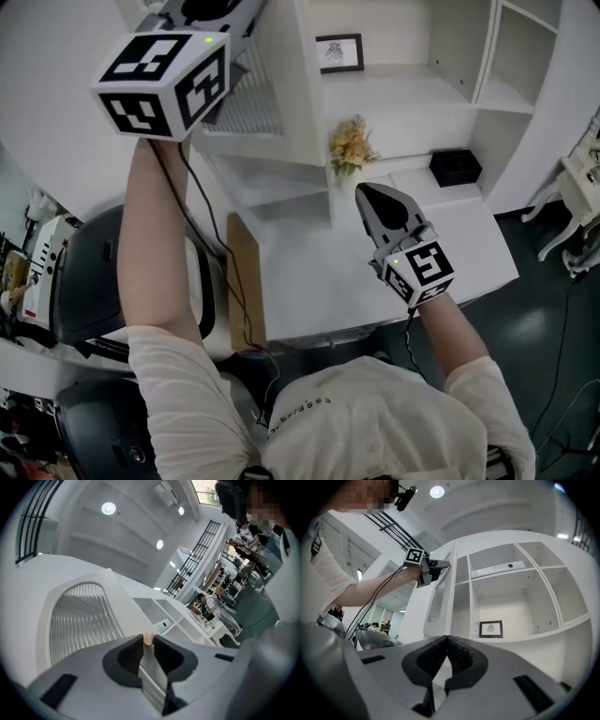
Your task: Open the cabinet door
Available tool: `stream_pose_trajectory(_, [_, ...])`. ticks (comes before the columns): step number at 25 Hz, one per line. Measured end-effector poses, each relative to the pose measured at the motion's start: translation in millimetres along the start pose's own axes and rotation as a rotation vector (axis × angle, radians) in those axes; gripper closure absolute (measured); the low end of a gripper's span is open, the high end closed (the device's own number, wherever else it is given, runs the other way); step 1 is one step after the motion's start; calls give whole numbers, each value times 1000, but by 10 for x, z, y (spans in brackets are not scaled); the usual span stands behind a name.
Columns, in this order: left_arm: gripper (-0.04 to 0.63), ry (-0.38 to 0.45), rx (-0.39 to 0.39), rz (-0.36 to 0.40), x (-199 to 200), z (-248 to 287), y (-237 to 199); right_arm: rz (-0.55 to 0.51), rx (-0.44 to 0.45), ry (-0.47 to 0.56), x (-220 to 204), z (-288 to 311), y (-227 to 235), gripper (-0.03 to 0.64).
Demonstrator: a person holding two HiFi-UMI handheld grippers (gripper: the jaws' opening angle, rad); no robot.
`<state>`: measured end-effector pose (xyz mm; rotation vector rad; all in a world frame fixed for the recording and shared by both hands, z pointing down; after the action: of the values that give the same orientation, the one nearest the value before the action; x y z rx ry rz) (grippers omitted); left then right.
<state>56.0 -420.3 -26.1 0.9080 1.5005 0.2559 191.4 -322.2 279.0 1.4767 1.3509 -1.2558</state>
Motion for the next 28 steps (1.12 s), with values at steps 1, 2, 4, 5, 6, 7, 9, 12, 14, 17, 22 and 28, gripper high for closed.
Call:
stream_pose_trajectory(1, [522,14,-8,-1,11,-42,9,1,-8,3,12,-13,-26,603])
stream_pose_trajectory(2, [522,29,-18,-5,22,-86,15,1,-14,7,25,-26,-57,603])
stream_pose_trajectory(4, [522,57,-40,-13,50,-179,27,-5,-21,16,48,-51,-122,603])
stream_pose_trajectory(5, [522,70,-52,-15,66,-227,33,-10,-23,19,55,-64,-156,603])
stream_pose_trajectory(6, [522,82,-65,-18,81,-278,37,-18,-25,21,58,-76,-191,603])
stream_pose_trajectory(7, [522,93,-77,-21,95,-334,40,-28,-27,22,58,-86,-230,603])
stream_pose_trajectory(9, [522,110,-96,-26,123,-457,42,-50,-25,23,58,-100,-316,603])
stream_pose_trajectory(12, [522,137,-121,-37,183,-642,44,-71,-4,20,51,-113,-463,603])
stream_pose_trajectory(14, [522,165,-150,-35,278,-757,57,-90,15,12,34,-106,-565,603])
stream_pose_trajectory(17, [522,197,-178,-65,299,-988,27,-100,35,0,-31,-91,-700,603])
stream_pose_trajectory(22, [522,220,-197,-99,247,-1319,-77,-69,40,-14,-105,-54,-847,603])
stream_pose_trajectory(28, [518,205,-191,-56,233,-1748,-222,-120,70,0,-54,82,-1084,603])
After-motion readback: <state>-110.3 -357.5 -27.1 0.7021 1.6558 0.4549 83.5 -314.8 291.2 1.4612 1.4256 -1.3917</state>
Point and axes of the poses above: the fingertips, and each gripper's own axes: z forward along the fingers, y to its right, x out of its top, the point moved 6 cm from there along -z, backward along the fingers, and after that the axes turned 11 degrees about -x, right-handed, at the moved point
